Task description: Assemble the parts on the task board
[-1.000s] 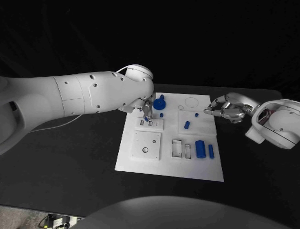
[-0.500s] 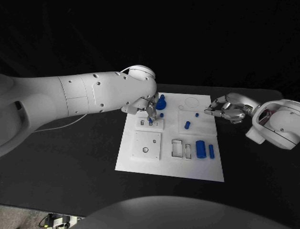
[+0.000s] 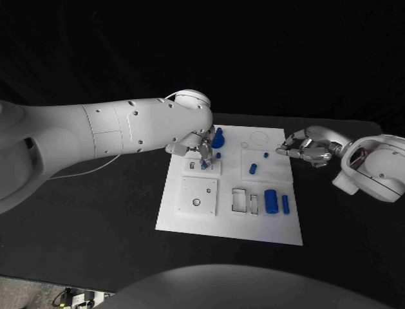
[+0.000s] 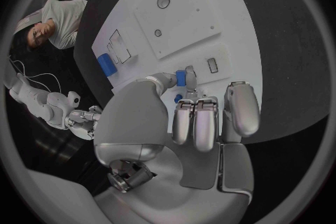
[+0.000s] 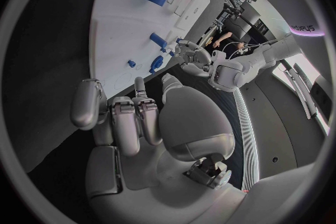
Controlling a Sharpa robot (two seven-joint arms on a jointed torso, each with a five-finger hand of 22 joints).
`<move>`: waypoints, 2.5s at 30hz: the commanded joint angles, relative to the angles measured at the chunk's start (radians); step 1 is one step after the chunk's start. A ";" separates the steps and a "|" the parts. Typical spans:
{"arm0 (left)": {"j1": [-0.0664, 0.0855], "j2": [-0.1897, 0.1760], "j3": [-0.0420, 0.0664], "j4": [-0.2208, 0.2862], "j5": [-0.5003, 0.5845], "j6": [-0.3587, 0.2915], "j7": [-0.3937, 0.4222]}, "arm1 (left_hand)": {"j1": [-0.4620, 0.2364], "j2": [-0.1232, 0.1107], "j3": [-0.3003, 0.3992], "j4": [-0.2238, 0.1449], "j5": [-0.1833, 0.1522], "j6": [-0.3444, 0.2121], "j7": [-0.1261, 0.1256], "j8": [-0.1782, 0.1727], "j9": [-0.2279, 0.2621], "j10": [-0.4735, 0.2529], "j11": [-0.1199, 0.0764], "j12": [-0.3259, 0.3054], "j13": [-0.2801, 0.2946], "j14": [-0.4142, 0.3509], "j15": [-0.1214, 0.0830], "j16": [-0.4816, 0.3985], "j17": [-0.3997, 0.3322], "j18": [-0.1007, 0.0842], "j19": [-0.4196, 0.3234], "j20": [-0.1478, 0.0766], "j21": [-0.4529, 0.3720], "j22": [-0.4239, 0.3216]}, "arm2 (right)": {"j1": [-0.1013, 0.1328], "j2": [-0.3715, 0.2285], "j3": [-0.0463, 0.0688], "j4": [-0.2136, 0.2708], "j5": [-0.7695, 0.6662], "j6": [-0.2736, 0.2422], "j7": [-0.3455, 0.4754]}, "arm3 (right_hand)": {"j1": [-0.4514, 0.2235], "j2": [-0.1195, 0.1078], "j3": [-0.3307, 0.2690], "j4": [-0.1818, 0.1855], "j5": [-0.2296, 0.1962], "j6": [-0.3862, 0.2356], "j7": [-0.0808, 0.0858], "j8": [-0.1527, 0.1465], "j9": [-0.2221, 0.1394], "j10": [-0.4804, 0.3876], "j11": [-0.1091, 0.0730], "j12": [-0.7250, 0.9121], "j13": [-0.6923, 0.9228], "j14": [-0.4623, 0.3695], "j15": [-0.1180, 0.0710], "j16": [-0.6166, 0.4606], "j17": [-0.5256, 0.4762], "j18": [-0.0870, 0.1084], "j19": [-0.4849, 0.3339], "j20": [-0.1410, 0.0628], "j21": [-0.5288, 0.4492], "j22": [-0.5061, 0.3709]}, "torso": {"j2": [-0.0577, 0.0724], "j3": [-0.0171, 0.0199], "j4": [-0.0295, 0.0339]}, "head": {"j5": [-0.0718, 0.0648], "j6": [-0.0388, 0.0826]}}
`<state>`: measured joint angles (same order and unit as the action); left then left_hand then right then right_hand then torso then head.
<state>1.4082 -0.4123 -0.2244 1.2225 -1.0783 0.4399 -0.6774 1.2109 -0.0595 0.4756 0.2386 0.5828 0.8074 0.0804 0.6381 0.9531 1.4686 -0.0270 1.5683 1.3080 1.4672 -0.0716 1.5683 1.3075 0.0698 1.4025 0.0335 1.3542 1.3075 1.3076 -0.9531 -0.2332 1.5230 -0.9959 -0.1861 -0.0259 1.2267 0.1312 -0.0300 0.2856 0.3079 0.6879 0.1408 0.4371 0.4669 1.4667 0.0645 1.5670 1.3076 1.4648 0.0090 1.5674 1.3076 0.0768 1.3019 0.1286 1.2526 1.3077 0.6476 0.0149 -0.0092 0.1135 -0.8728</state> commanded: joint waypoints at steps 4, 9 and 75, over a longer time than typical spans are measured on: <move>-0.003 -0.001 0.000 -0.003 -0.008 0.005 -0.004 | 0.000 0.014 0.146 -0.153 0.004 0.050 -0.043 0.044 0.000 0.102 -0.007 0.003 0.263 0.104 -0.007 0.002 0.263 -0.007 0.004 0.002 -0.002 0.138 | -0.001 0.000 0.000 0.001 -0.003 0.015 0.000 | 0.011 -0.001 0.006 -0.001 0.002 -0.004 0.003 -0.005 -0.001 0.104 0.004 0.004 0.263 0.106 0.008 0.003 0.263 0.009 -0.006 0.000 -0.006 0.146 | -0.001 0.0001 0.0002 | 0.002 0.000; -0.006 -0.003 -0.001 -0.004 -0.015 0.008 -0.005 | -0.002 0.015 0.144 -0.156 0.003 0.053 -0.043 0.040 -0.002 0.102 -0.008 0.003 0.263 0.104 -0.007 0.002 0.263 -0.006 0.002 0.001 -0.006 0.136 | -0.001 0.000 0.000 0.001 -0.003 0.015 0.000 | 0.011 -0.001 0.006 -0.001 0.002 -0.004 0.003 -0.005 -0.001 0.104 0.004 0.004 0.263 0.106 0.008 0.003 0.263 0.009 -0.006 0.000 -0.006 0.146 | 0.000 0.0000 0.0004 | 0.003 0.000; -0.025 -0.018 -0.002 -0.011 0.027 -0.035 0.003 | -0.022 0.050 0.144 -0.191 -0.072 0.066 -0.039 -0.012 -0.024 0.102 -0.005 0.003 0.263 0.104 -0.005 0.002 0.263 -0.001 -0.014 0.002 -0.034 0.129 | -0.001 -0.001 0.000 0.000 -0.003 0.023 -0.007 | 0.013 -0.001 0.007 -0.001 0.003 -0.004 0.003 -0.006 -0.002 0.104 0.004 0.004 0.263 0.106 0.008 0.003 0.263 0.011 -0.011 0.000 -0.014 0.144 | 0.000 -0.0002 0.0001 | 0.008 0.000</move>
<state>1.3874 -0.4299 -0.2244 1.2093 -1.0363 0.3771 -0.6761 1.1904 -0.0196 0.4599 0.2157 0.5161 0.8180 0.0908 0.6282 0.9279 1.4650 -0.0304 1.5683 1.3074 1.4671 -0.0715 1.5683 1.3079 0.0696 1.3951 0.0336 1.3224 1.3073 1.3076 -0.9537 -0.2332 1.5221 -0.9951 -0.1782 -0.0303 1.2309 0.1270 -0.0300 0.2856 0.3079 0.6879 0.1408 0.4371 0.4663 1.4666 0.0645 1.5670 1.3076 1.4648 0.0089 1.5673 1.3081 0.0768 1.2948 0.1287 1.2430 1.3080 0.6473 0.0150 -0.0091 0.1215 -0.8728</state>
